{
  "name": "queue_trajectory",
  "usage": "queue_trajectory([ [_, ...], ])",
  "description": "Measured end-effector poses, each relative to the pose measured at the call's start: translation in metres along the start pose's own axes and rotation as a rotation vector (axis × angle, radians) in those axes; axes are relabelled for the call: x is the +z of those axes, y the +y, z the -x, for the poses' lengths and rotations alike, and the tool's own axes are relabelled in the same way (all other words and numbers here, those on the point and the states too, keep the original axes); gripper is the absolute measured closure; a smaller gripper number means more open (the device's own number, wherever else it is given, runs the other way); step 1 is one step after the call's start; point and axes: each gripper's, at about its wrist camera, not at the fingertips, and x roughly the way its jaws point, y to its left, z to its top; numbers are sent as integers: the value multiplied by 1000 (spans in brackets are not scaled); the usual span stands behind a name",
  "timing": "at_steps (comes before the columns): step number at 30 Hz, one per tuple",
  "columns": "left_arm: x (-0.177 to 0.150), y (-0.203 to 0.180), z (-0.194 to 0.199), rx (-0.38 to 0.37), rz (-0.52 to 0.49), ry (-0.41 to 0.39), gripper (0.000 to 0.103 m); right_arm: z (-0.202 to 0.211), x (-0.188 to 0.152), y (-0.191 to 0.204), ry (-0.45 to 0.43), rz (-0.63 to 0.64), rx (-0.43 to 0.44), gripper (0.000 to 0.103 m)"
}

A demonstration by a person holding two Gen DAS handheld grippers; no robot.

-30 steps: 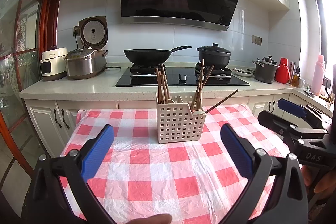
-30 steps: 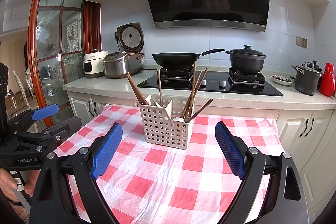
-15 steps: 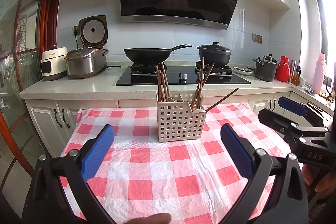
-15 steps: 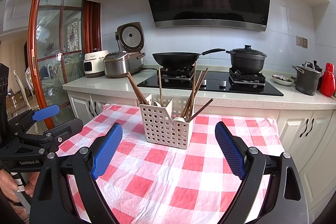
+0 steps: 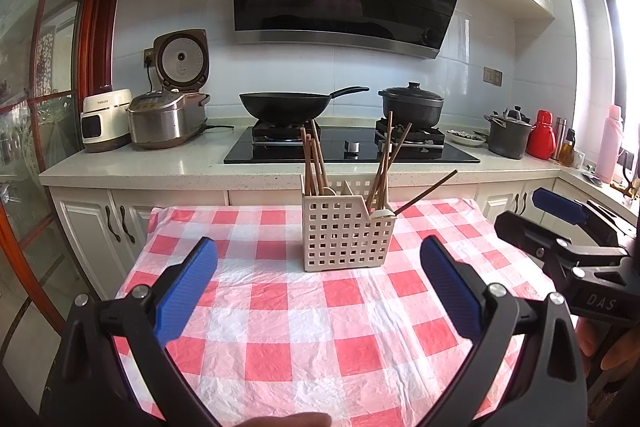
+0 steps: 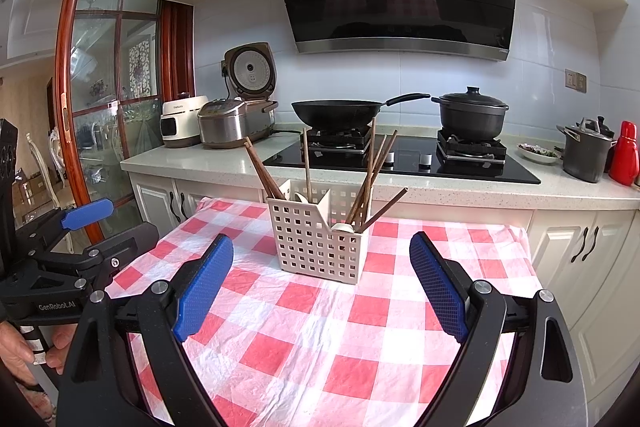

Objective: Organize utensils

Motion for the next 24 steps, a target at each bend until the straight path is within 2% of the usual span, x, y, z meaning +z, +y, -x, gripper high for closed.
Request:
queue_trajectory([
  [11,-2,-3,-6,-11,-4,28,5,2,-2,2,2,-2,3,18],
  [16,-3,0,-6,10,-2,8,5,1,-2,0,2,-3,3,18],
  [24,-1,1,-7,-17,17,27,5,3,-2,-2,-1,-3,2,18],
])
